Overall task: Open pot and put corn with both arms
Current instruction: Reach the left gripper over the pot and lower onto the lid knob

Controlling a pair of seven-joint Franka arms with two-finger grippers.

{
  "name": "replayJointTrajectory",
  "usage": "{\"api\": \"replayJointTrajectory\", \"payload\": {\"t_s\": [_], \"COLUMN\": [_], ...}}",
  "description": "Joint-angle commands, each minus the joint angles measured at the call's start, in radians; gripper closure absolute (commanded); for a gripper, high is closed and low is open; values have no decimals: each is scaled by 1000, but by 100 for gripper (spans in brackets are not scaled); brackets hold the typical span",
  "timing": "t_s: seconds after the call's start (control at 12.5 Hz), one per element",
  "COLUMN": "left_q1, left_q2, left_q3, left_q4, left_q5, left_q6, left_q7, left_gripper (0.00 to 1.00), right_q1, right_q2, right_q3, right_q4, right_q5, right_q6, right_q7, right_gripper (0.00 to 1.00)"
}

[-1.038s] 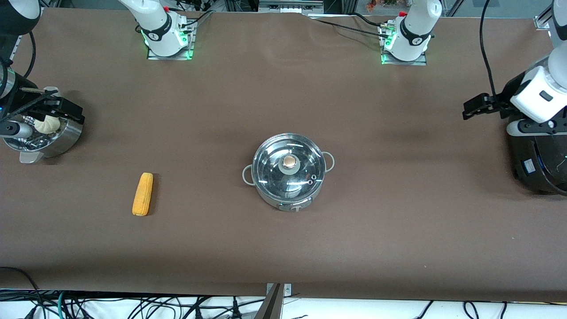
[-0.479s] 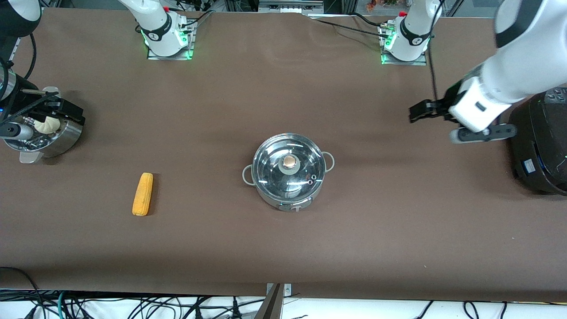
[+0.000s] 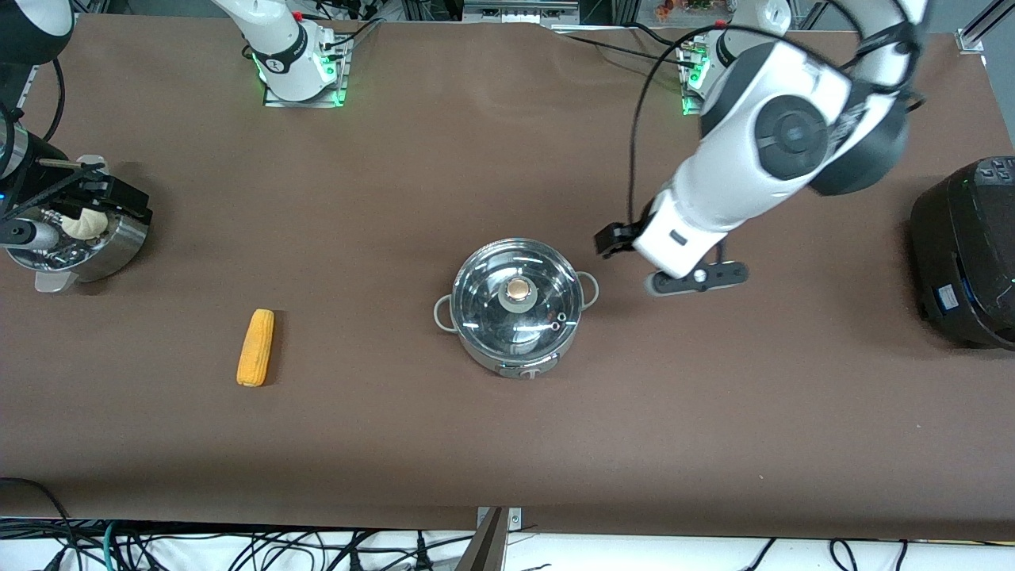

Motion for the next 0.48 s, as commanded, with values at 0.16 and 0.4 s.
{"api": "replayJointTrajectory", "payload": {"t_s": [0.16, 0.4], "left_q1": [-171, -240], "left_q2": [156, 309], "left_q3": [19, 22], "left_q4": [63, 230], "left_q5": [75, 144], "left_q6": [135, 164], "left_q7": [-154, -273], "left_gripper": [0, 0], "right_q1": [-3, -5], "right_q2": [3, 9], "right_q3": [6, 3], "right_q4": [24, 22], "right_q5": [-7, -7], "right_q6": [-9, -6], "right_q7": [8, 10], "right_gripper": [0, 0]}}
